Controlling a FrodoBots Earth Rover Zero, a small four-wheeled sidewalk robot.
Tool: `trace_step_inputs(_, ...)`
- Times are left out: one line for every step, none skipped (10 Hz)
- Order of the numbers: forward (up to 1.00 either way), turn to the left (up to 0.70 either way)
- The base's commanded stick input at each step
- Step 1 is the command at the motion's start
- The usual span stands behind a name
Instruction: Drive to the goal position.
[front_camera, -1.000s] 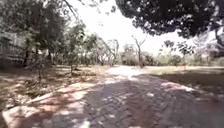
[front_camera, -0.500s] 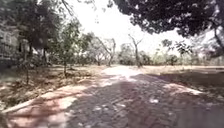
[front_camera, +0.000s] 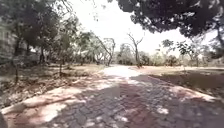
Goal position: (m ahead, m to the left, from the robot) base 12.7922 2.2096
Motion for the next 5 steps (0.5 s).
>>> trace_step_inputs(0.7,0.0)
trace_step_inputs(0.7,0.0)
trace_step_inputs(0.7,0.0)
trace_step_inputs(0.7,0.0)
trace_step_inputs(0.7,0.0)
